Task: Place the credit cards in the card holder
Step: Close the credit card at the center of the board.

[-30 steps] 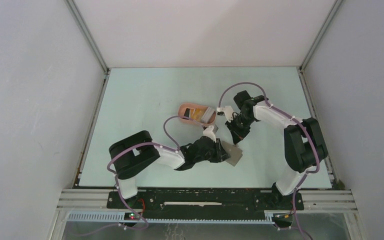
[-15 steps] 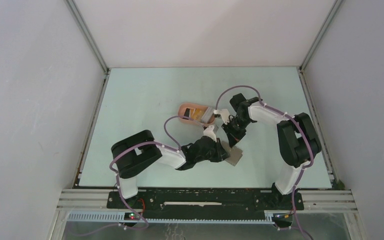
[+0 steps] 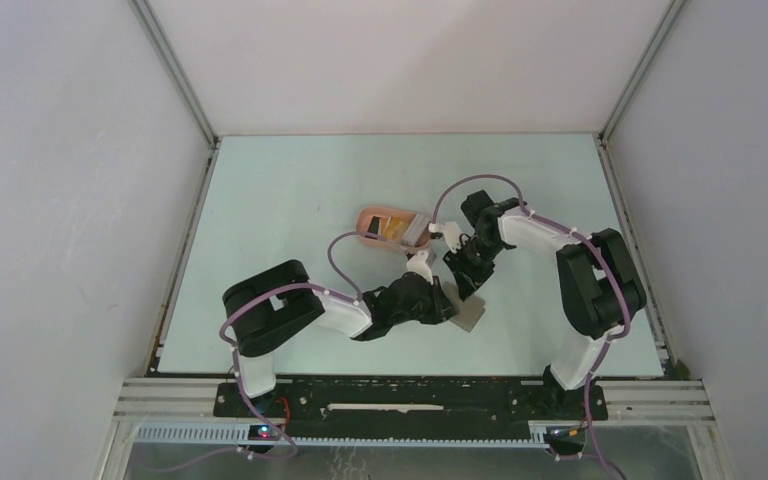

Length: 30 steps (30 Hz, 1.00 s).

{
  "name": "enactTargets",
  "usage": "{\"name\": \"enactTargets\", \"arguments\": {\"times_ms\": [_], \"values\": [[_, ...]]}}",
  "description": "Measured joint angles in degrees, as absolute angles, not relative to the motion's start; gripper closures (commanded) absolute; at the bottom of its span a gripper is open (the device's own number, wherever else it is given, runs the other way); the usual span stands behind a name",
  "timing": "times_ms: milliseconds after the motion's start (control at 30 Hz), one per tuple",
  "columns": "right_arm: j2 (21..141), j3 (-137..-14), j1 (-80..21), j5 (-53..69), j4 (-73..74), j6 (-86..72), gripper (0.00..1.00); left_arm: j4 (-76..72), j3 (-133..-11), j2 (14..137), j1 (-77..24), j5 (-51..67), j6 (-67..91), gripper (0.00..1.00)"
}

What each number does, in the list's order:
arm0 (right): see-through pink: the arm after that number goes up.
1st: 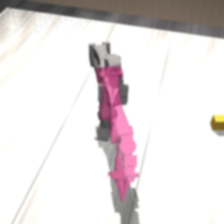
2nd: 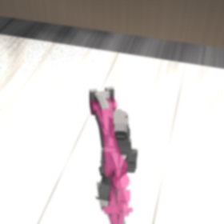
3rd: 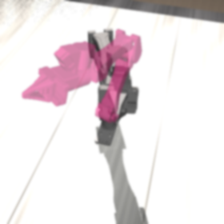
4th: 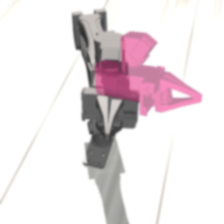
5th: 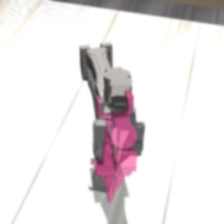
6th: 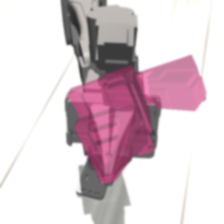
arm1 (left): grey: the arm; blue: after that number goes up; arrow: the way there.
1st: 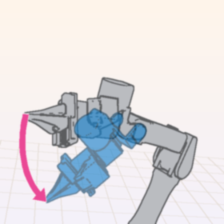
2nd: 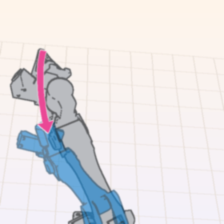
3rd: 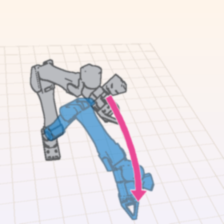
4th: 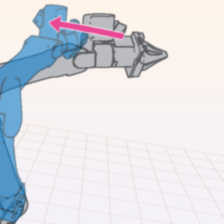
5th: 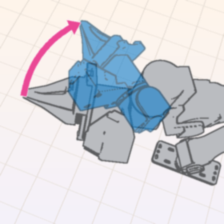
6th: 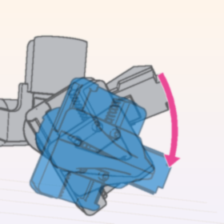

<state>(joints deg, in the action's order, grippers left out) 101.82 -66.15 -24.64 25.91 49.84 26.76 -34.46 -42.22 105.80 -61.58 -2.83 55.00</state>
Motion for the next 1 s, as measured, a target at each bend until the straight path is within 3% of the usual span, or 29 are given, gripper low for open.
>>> {"name": "enactTargets", "arguments": {"times_ms": [200,500,1000], "values": [[99.15,-65.1,-24.64,24.64,49.74,26.98,0.54,-34.44,-42.22,105.82,-61.56,-2.85,55.0,0.9],[97.91,-64.38,-25.19,23.27,48.42,27.44,0.56,-34.46,-42.22,105.82,-61.54,-2.85,55.0,0.9],[97.91,-64.38,-26.06,20.58,47.24,27.49,1.0,-34.44,-42.22,105.82,-61.52,-2.85,55.0,0.9]]}}
